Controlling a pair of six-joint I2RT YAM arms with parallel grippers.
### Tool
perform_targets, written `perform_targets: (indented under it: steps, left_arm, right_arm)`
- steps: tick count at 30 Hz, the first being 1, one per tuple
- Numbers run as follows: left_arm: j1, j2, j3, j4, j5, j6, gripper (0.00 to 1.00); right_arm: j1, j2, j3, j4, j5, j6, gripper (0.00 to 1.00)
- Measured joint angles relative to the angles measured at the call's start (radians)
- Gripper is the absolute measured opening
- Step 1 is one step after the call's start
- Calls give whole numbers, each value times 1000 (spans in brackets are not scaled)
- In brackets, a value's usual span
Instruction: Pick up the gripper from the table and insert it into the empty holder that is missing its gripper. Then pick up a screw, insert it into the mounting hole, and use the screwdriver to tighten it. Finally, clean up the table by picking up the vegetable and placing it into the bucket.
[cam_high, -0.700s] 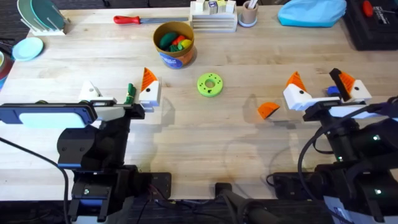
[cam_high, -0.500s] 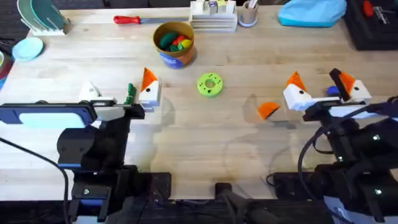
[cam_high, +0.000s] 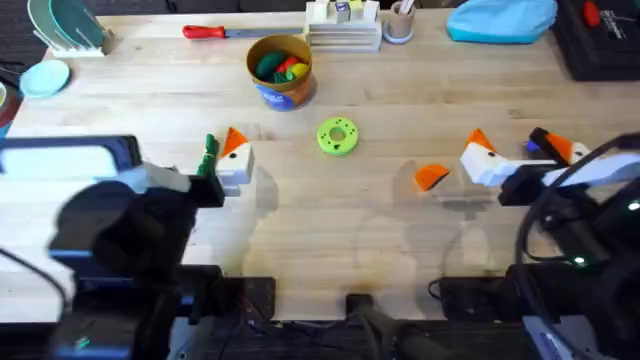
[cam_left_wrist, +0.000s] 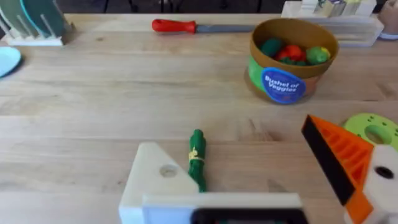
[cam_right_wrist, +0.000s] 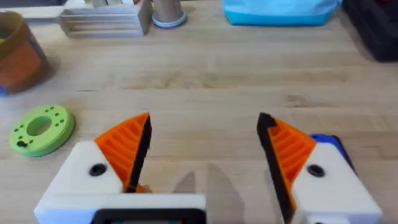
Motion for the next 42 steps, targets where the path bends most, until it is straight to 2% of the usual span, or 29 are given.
perform_targets:
  steps: [4,8,13,18,23,24,25,30,32,33,34,39,40,42]
  left_arm:
    - [0,139,226,-222,-50,0,991]
    - [0,334,416,-363,-88,18,991]
    - [0,594,602,-570,-104,84,991]
    - [0,797,654,-573,-106,94,991]
    - [0,948,654,-570,-106,94,991]
    - [0,979,654,-562,-106,87,962]
    - [0,1001,654,-555,-106,86,864]
    - [-3,1057,655,-537,-106,87,72]
    - [-19,1038,661,-540,-107,87,7]
    - [-34,1021,667,-540,-106,90,14]
    - [-58,997,678,-539,-107,94,140]
    - [-210,829,738,-450,-99,95,906]
    - [-240,792,744,-423,-85,92,969]
    - [-300,718,745,-351,-44,92,991]
  right_arm:
    - [0,140,204,-111,22,4,992]
    - [0,314,404,-210,30,7,991]
    - [0,502,536,-273,30,11,991]
    - [0,582,555,-276,13,11,992]
    - [0,597,555,-279,6,11,991]
    - [0,597,555,-278,6,12,991]
    - [0,597,555,-279,6,12,991]
    - [0,597,555,-279,6,14,991]
    - [0,597,555,-279,5,14,991]
    - [0,597,555,-279,6,14,991]
    - [0,597,555,-279,5,14,992]
    - [0,597,555,-294,6,14,992]
    - [0,597,555,-302,6,14,992]
    - [0,597,555,-322,5,14,992]
